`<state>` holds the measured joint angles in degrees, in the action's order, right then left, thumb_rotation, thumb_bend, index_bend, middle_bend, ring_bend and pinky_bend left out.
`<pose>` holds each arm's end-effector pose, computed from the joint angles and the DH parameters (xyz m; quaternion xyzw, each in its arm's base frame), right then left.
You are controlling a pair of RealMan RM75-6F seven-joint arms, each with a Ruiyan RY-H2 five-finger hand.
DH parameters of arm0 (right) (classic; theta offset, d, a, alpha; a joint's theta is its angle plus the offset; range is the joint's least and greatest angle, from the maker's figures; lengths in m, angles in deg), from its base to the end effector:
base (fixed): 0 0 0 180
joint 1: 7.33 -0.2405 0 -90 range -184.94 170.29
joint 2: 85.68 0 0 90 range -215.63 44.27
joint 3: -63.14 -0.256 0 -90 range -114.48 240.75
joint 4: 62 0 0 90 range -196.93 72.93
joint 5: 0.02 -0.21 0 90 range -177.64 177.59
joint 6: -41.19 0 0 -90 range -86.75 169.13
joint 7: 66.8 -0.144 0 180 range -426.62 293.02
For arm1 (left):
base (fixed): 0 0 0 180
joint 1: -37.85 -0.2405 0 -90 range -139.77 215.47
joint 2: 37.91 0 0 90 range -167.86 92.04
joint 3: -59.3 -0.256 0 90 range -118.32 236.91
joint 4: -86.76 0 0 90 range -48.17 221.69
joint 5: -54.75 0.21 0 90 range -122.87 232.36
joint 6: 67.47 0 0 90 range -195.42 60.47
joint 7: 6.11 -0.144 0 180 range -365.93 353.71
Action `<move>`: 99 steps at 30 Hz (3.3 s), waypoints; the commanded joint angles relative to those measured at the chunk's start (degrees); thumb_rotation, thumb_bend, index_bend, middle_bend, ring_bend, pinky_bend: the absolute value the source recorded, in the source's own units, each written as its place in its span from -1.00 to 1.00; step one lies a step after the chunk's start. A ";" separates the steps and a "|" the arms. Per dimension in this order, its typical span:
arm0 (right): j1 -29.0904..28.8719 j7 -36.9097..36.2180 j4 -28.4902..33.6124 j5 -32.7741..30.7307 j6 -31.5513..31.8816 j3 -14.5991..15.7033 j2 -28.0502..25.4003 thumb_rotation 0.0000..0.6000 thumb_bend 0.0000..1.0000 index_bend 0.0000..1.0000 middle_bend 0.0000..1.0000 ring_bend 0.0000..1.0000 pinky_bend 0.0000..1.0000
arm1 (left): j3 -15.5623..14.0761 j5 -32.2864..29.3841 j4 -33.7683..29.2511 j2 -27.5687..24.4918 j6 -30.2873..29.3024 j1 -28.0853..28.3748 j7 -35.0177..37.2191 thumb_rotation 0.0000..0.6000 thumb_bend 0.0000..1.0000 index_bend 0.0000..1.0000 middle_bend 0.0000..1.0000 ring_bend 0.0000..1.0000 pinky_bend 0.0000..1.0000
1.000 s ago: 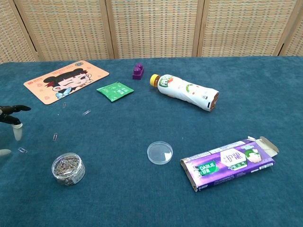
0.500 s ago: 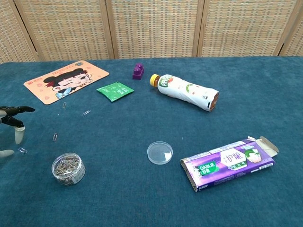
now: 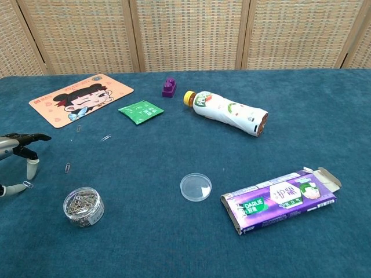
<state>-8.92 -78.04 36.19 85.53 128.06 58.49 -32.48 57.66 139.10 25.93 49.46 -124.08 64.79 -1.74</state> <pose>-0.3071 -0.1691 0.2178 0.5492 -0.4140 0.4264 0.5875 -0.3220 0.2899 0.0093 -0.7543 -0.3937 -0.2681 0.4518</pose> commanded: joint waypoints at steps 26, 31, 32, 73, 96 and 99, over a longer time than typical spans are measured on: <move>0.08 -0.48 -0.06 -0.02 0.07 0.00 -0.14 1.00 -1.00 -0.97 -1.00 -1.00 -1.00 | 0.18 -1.58 -0.51 1.07 2.28 0.69 -2.98 1.00 -0.17 0.20 -1.00 -1.00 -1.00; 0.03 -0.52 -0.08 0.03 -0.03 0.04 -0.13 1.00 -1.00 -0.97 -1.00 -1.00 -1.00 | 0.03 -1.49 -0.36 1.15 2.23 0.66 -3.13 1.00 -0.05 0.33 -1.00 -1.00 -1.00; 0.03 -0.54 -0.08 0.04 -0.02 0.04 -0.13 1.00 -1.00 -0.97 -1.00 -1.00 -1.00 | 0.03 -1.50 -0.34 1.15 2.22 0.66 -3.19 1.00 -0.03 0.35 -1.00 -1.00 -1.00; 0.23 -2.06 -0.40 0.30 0.31 0.06 -0.58 1.00 -1.00 -0.97 -1.00 -1.00 -1.00 | -1.86 6.83 -24.07 -5.54 -3.30 2.61 -13.63 1.00 0.01 0.39 -1.00 -1.00 -1.00; 0.37 -2.22 -0.36 0.65 0.69 0.15 -0.60 1.00 -1.00 -0.97 -1.00 -1.00 -1.00 | -0.95 9.90 -25.07 -10.58 -12.06 1.38 -2.34 1.00 -0.45 -0.89 -1.00 -1.00 -1.00; 0.38 -2.28 -0.31 0.68 0.69 0.18 -0.66 1.00 -1.00 -0.97 -1.00 -1.00 -1.00 | 0.30 7.13 -26.40 -13.20 -14.99 -0.73 -1.97 1.00 -0.57 -0.96 -1.00 -1.00 -1.00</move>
<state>-8.54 -80.32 35.88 86.21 128.75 58.67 -33.14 56.94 147.91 0.64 38.07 -137.23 65.59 -4.45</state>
